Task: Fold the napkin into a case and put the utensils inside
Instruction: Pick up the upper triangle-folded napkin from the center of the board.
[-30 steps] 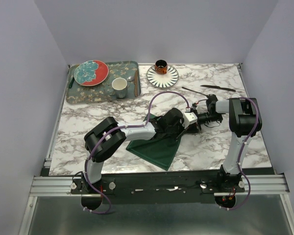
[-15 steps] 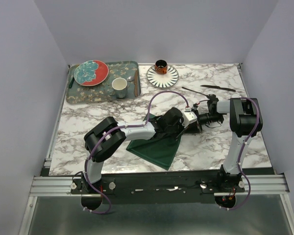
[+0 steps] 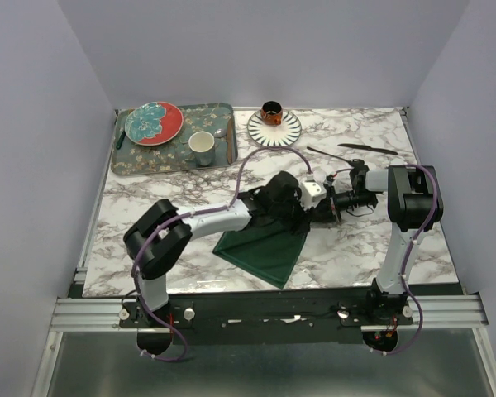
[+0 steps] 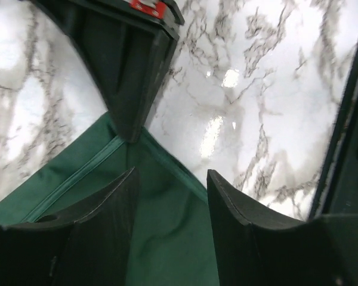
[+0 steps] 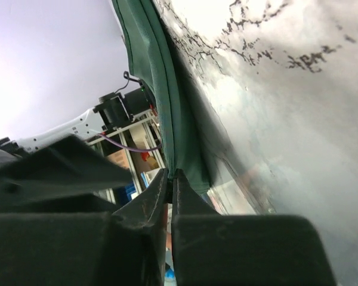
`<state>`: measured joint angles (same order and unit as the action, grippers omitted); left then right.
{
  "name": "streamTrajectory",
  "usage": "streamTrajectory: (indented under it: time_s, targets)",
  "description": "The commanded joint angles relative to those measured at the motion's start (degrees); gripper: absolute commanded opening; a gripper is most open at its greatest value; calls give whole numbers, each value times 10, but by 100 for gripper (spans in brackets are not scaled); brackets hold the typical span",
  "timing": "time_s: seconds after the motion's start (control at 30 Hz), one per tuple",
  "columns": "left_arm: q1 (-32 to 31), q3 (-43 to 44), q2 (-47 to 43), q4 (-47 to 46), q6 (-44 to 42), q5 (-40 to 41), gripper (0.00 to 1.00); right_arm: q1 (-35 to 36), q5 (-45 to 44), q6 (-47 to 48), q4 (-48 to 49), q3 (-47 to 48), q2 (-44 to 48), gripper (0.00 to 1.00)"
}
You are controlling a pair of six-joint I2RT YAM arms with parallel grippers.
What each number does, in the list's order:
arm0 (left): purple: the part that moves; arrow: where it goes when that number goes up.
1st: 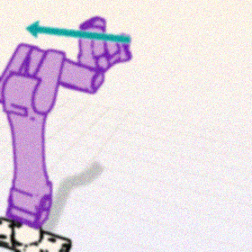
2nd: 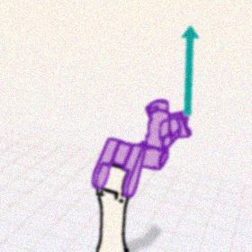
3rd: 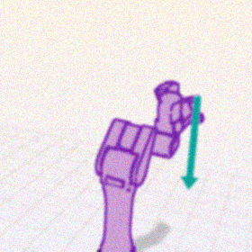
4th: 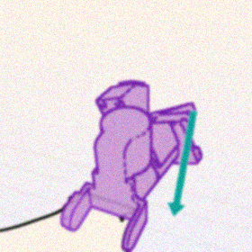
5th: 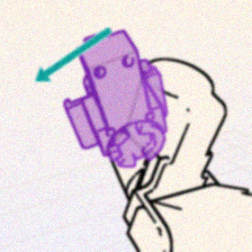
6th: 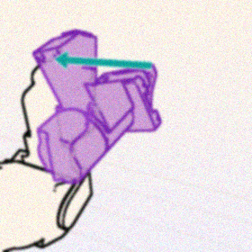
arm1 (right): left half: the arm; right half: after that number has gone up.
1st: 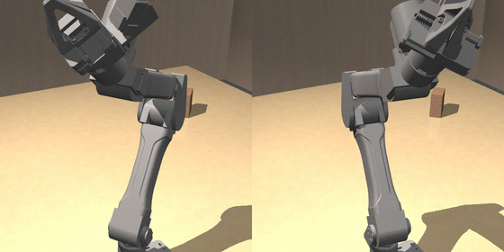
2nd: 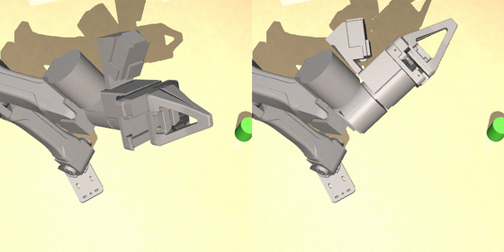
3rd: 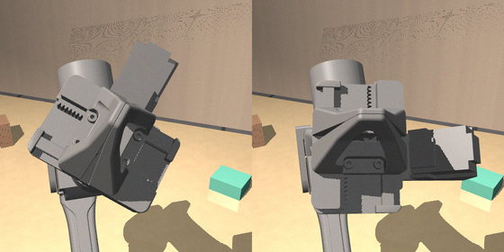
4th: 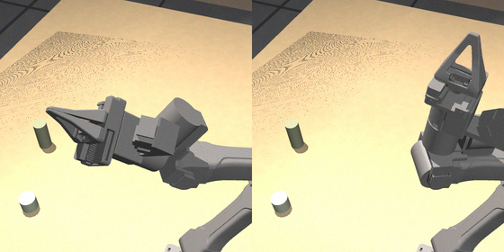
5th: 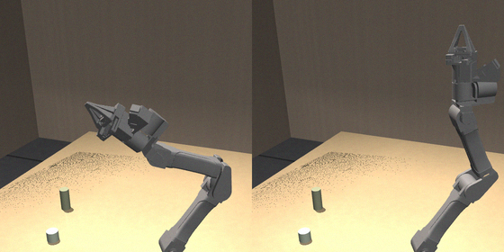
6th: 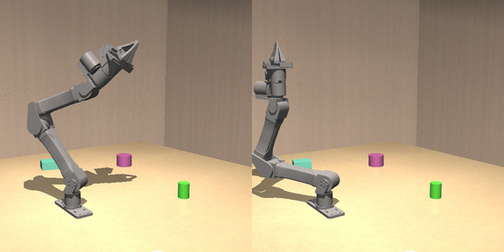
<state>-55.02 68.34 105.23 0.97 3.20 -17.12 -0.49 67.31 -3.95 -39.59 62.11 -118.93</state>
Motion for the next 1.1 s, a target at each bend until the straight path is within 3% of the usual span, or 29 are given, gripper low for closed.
streamTrajectory:
  time_s: [0.0,0.2,0.4,0.57,0.77,1.07]
  targets:
    - [93,-9,-81,70,46,-129,62,-9,-74,-23,-41,-8,-27,3]
    - [213,-29,-120,112,15,-204,64,1,-115,35,-50,15,-5,1]
    - [312,13,-57,177,-57,-221,59,44,-179,107,-90,59,0,1]
    - [331,71,26,228,-101,-209,54,57,-227,124,-104,93,-5,1]
    - [331,108,82,229,-114,-165,53,66,-254,134,-124,114,-9,1]
    - [332,165,146,297,-140,-203,57,73,-271,144,-138,131,-10,1]
